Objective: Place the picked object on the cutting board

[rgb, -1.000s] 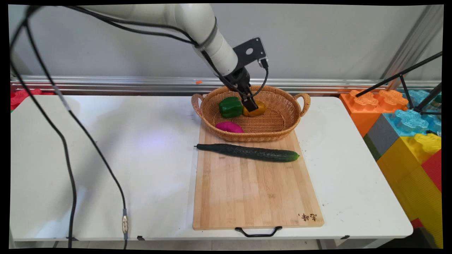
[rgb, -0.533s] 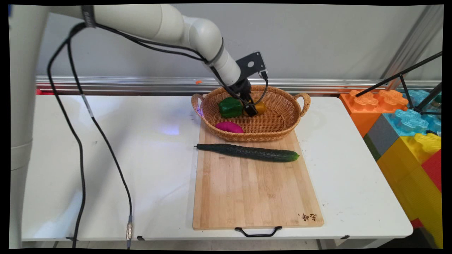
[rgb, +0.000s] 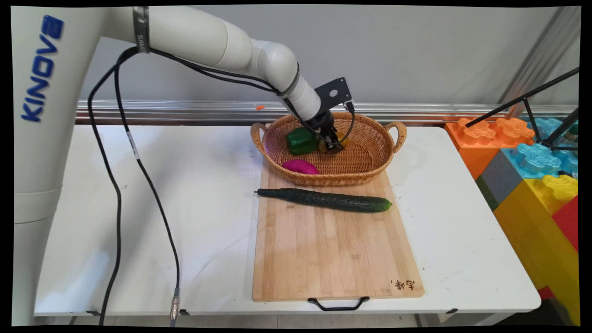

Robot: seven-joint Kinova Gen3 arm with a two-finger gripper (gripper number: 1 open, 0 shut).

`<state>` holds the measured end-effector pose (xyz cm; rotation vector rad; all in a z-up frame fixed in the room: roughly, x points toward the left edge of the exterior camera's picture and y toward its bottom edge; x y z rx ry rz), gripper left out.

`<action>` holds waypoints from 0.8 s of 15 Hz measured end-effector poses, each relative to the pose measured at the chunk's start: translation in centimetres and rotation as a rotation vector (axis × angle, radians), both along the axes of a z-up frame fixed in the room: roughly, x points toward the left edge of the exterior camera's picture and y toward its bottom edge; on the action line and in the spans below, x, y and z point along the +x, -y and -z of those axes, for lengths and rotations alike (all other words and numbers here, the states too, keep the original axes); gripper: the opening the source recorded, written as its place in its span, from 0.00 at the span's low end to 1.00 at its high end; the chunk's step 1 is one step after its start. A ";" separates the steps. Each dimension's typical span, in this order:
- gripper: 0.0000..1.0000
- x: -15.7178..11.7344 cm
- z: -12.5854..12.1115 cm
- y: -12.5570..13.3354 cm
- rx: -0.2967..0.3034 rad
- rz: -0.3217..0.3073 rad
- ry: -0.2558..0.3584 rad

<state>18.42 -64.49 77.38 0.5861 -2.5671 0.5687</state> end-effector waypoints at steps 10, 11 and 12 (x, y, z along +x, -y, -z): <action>0.00 -1.9 -6.8 -2.9 -0.077 0.011 -0.038; 0.00 -2.1 -7.7 -3.4 -0.078 0.013 -0.043; 0.00 -2.5 -8.9 -4.4 -0.072 0.019 -0.051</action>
